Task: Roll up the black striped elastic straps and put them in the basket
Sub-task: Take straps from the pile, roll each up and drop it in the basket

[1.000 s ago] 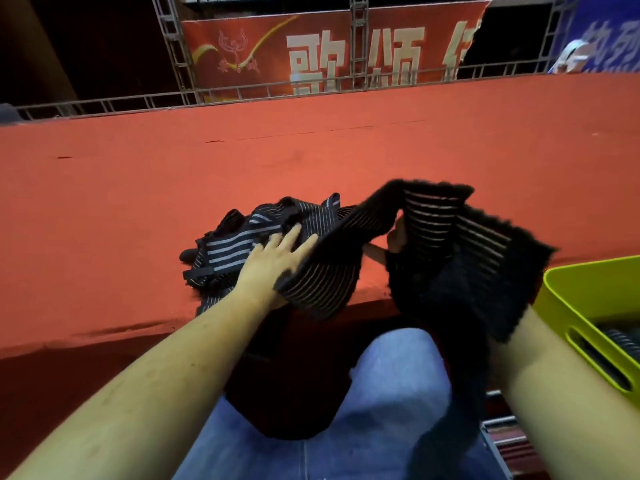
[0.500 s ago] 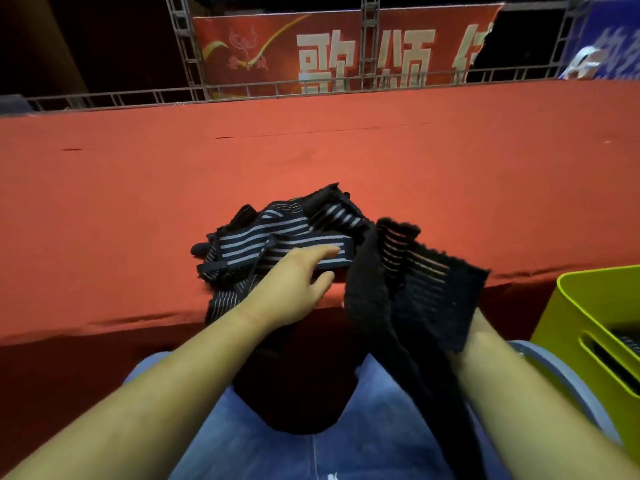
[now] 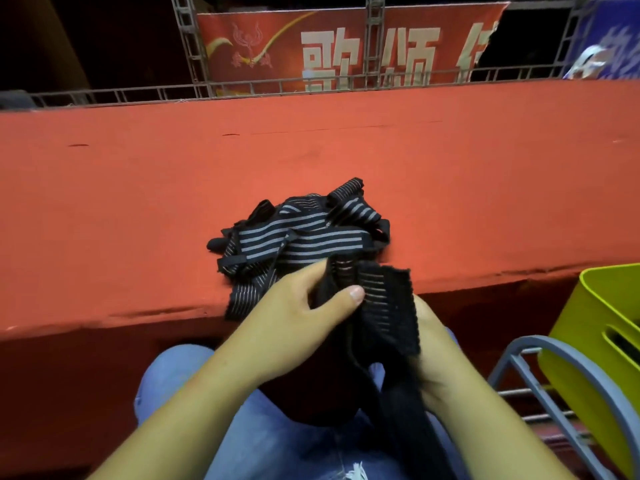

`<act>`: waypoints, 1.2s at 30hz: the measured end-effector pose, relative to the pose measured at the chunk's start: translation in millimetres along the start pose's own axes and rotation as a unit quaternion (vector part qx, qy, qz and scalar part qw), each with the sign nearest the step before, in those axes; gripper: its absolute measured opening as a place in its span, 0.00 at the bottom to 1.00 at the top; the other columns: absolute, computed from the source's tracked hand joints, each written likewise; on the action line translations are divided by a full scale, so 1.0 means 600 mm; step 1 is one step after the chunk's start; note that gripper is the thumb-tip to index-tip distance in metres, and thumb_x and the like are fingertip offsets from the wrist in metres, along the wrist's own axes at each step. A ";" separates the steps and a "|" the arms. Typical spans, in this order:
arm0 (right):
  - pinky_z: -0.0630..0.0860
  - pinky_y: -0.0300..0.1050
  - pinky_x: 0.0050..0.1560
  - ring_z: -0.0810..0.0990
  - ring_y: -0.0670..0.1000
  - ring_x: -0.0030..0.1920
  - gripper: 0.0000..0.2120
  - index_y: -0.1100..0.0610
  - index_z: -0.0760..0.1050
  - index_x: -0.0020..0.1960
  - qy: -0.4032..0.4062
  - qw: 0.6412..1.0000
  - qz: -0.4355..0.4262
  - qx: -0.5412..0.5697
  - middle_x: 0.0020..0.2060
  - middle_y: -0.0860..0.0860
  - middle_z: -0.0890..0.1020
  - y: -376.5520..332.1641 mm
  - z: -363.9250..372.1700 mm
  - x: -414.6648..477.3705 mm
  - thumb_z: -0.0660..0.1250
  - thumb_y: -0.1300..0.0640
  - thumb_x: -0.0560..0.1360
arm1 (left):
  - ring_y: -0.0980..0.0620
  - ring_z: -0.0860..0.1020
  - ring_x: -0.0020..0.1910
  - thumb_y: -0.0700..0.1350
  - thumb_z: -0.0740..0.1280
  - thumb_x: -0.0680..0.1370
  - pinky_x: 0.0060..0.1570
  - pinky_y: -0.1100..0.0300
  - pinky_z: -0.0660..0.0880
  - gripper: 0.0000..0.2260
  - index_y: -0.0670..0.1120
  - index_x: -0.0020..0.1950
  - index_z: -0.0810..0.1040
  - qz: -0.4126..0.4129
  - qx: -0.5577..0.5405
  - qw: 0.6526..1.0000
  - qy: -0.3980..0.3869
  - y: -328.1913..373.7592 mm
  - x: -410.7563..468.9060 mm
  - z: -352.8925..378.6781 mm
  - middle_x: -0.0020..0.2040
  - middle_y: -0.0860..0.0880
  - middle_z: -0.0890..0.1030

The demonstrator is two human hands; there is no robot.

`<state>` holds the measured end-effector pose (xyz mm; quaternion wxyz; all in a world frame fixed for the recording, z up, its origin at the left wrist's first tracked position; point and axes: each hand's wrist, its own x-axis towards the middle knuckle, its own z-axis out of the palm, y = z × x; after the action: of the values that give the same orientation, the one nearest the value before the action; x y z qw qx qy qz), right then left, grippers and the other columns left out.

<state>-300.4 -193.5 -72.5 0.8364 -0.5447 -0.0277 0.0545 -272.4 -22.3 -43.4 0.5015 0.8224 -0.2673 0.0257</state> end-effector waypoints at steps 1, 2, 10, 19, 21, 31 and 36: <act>0.79 0.52 0.52 0.85 0.57 0.48 0.10 0.55 0.87 0.49 0.010 1.000 -0.012 0.003 0.47 0.61 0.87 0.005 0.001 0.002 0.72 0.54 0.70 | 0.66 0.81 0.53 0.47 0.69 0.82 0.53 0.67 0.74 0.06 0.55 0.56 0.83 -0.004 -0.003 1.000 0.014 -0.001 -0.010 0.001 0.52 0.62 0.85; 0.77 0.56 0.56 0.83 0.58 0.49 0.13 0.55 0.86 0.52 0.011 1.000 -0.015 -0.007 0.51 0.67 0.86 0.010 0.006 0.000 0.74 0.54 0.69 | 0.65 0.82 0.52 0.45 0.70 0.81 0.52 0.66 0.75 0.05 0.54 0.54 0.84 -0.008 -0.014 0.999 0.047 -0.008 -0.010 0.003 0.50 0.61 0.86; 0.68 0.70 0.75 0.81 0.58 0.68 0.38 0.42 0.75 0.73 -0.076 0.991 0.099 -0.053 0.67 0.53 0.83 0.097 0.028 -0.022 0.66 0.23 0.69 | 0.53 0.81 0.40 0.43 0.74 0.78 0.43 0.56 0.78 0.02 0.48 0.46 0.83 -0.053 -0.050 0.976 0.205 -0.035 -0.084 -0.005 0.40 0.51 0.85; 0.76 0.51 0.69 0.84 0.43 0.62 0.19 0.39 0.82 0.62 -0.104 0.973 0.062 -0.199 0.58 0.41 0.87 0.102 0.082 -0.058 0.71 0.45 0.71 | 0.62 0.79 0.36 0.38 0.71 0.79 0.39 0.69 0.73 0.05 0.47 0.46 0.82 -0.117 -0.077 0.963 0.232 -0.034 -0.141 -0.002 0.38 0.53 0.84; 0.82 0.49 0.52 0.88 0.48 0.47 0.13 0.49 0.85 0.53 -0.076 0.981 0.105 -0.142 0.46 0.47 0.88 0.098 0.075 -0.059 0.72 0.46 0.72 | 0.61 0.82 0.40 0.37 0.69 0.80 0.43 0.69 0.75 0.07 0.48 0.48 0.82 -0.130 -0.095 0.956 0.246 -0.033 -0.145 -0.007 0.41 0.55 0.86; 0.55 0.46 0.31 0.67 0.48 0.23 0.17 0.56 0.83 0.39 -0.051 0.986 0.160 -0.003 0.31 0.54 0.80 0.093 0.076 -0.063 0.66 0.47 0.80 | 0.55 0.85 0.48 0.39 0.66 0.82 0.47 0.63 0.78 0.07 0.46 0.53 0.83 -0.177 -0.188 0.927 0.273 -0.038 -0.170 0.002 0.47 0.49 0.88; 0.63 0.37 0.21 0.75 0.54 0.23 0.22 0.57 0.87 0.44 0.018 0.981 0.180 0.071 0.38 0.66 0.84 0.084 0.046 -0.043 0.65 0.41 0.69 | 0.48 0.86 0.53 0.41 0.60 0.85 0.54 0.51 0.81 0.10 0.43 0.60 0.80 -0.174 -0.222 0.897 0.340 -0.032 -0.171 -0.009 0.51 0.47 0.88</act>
<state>-332.1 -151.2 -107.1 0.8500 -0.4807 0.0892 0.1961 -350.1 31.7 -87.8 0.7282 0.6638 0.0680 0.1566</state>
